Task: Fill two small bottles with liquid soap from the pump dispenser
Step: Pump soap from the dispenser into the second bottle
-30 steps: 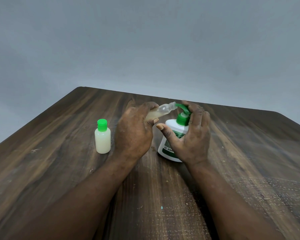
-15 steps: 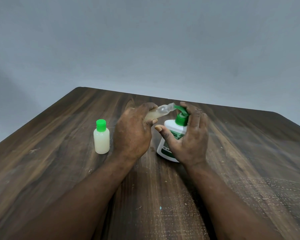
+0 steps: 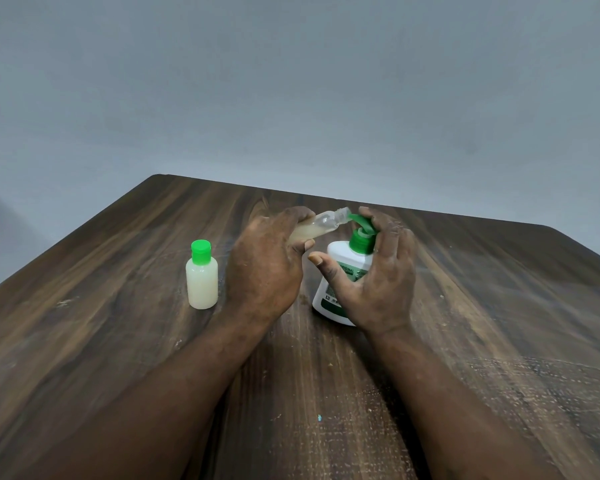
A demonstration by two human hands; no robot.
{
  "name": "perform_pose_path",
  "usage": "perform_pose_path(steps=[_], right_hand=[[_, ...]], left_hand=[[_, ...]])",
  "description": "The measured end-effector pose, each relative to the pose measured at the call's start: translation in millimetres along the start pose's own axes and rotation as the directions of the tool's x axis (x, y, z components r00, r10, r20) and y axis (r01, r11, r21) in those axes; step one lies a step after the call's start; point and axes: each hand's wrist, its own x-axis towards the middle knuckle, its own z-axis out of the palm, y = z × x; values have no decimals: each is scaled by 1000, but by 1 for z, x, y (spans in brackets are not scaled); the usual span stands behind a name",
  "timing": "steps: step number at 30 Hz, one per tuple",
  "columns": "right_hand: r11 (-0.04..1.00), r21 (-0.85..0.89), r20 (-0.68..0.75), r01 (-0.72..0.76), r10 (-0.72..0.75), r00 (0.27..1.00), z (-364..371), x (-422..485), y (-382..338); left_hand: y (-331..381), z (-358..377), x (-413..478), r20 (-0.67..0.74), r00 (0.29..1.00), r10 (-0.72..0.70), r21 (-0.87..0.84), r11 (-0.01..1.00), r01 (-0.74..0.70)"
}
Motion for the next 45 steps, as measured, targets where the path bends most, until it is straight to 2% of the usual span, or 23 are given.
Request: perform_pose_path(steps=[24,31,45], right_hand=[[998,8,33,-55,55,998,-2,3,-1],[1000,-3,4,-13,13,1000,0,-1,0],[1000,3,28,-28,27,999,-1,0,-1]], left_hand=[[0,0,1,-8,1000,19,7,1000,-19],[1,-1,1,-14,1000,13,5,1000,-13],[5,-4,-1,-10,1000,-10,-9,1000,10]])
